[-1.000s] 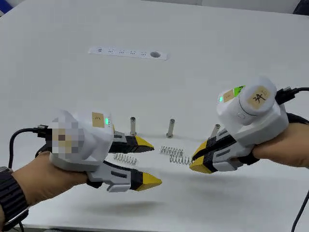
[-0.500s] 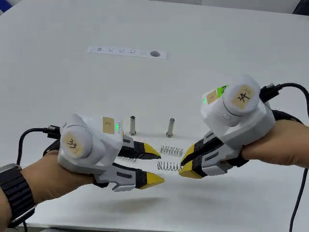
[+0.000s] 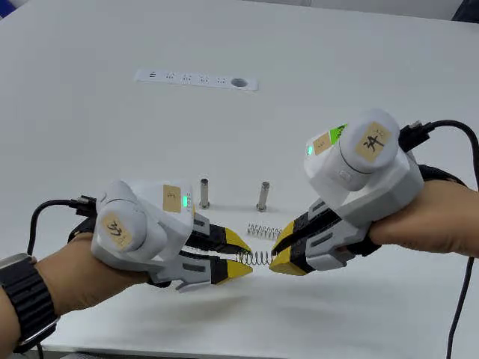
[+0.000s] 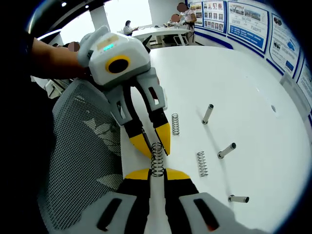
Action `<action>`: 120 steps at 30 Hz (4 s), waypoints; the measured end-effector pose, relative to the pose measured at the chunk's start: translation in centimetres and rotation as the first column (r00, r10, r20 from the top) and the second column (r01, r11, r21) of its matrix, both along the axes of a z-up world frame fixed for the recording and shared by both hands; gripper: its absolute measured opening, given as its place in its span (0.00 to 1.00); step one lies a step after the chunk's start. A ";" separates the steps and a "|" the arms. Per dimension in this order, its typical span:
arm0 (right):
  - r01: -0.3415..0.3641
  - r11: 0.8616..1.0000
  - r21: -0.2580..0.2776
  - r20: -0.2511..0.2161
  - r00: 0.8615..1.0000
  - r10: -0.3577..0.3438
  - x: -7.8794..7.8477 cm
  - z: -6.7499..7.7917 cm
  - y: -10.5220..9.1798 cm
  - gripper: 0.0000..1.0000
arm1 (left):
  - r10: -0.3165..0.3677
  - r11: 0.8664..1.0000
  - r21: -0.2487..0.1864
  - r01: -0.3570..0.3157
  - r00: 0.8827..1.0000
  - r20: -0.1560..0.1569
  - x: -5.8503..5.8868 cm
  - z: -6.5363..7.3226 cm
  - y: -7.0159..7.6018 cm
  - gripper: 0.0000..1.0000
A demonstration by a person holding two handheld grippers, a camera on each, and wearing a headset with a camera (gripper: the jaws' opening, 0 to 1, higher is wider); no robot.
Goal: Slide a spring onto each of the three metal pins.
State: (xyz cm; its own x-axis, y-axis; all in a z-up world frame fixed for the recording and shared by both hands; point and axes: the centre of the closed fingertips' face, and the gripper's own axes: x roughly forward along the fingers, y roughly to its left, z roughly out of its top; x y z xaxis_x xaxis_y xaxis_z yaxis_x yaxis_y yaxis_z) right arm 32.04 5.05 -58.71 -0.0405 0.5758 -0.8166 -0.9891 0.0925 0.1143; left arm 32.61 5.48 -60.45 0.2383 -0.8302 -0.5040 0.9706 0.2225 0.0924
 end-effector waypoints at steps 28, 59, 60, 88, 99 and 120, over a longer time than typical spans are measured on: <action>-0.058 0.998 0.032 0.081 0.995 0.055 0.0 1.4 2.1 0.15 | 0.009 0.999 -0.050 -0.012 0.999 -0.046 -0.4 0.5 -0.4 0.10; -0.013 1.000 -0.011 0.078 0.997 0.014 1.8 1.7 -0.2 0.12 | 0.075 0.995 -0.055 -0.079 0.994 -0.074 0.4 0.7 1.5 0.33; -0.009 1.000 -0.014 0.079 0.997 0.010 1.9 1.7 -0.3 0.12 | 0.081 0.995 -0.054 -0.086 0.994 -0.075 0.4 0.7 1.6 0.35; 0.128 0.988 -0.083 0.132 0.984 -0.116 6.6 3.1 -6.4 0.12 | 0.233 0.966 -0.089 -0.242 0.967 -0.098 0.8 1.3 5.4 0.52; 0.171 0.978 -0.120 0.156 0.976 -0.152 8.6 3.5 -8.4 0.12 | 0.269 0.955 -0.098 -0.280 0.957 -0.110 0.8 1.3 6.2 0.57; 0.185 0.949 -0.257 0.212 0.968 -0.131 12.8 1.4 -9.9 0.12 | 0.291 0.948 -0.099 -0.303 0.950 -0.115 0.7 1.1 6.8 0.58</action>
State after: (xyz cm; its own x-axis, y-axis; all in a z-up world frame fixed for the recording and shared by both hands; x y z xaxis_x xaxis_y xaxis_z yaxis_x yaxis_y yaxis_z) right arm 44.80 -4.85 -57.35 0.2035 0.3167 -0.9265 -0.9600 0.2505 -0.1252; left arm 33.27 12.30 -59.33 0.4372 -0.7825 -0.4432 0.8618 0.5054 -0.0422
